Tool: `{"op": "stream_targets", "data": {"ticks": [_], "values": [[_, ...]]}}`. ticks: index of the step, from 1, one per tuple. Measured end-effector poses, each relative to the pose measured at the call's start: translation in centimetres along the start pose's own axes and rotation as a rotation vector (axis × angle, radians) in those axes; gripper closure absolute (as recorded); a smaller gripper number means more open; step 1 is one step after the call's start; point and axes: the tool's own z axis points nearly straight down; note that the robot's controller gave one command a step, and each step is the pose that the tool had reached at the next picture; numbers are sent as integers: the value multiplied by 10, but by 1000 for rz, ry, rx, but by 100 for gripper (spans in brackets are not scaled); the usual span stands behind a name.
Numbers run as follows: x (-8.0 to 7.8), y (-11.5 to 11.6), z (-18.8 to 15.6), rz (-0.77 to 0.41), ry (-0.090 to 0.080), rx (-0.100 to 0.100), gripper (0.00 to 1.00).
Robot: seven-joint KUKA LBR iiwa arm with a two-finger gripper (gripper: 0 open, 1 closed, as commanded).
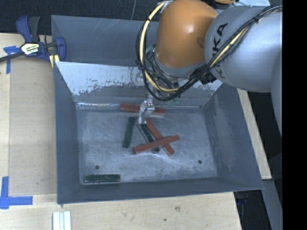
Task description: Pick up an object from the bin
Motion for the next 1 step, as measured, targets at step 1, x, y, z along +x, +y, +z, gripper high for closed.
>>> {"op": "stream_targets", "data": {"ticks": [1], "values": [[-6,-23,57,135,-2,0,0]]}}
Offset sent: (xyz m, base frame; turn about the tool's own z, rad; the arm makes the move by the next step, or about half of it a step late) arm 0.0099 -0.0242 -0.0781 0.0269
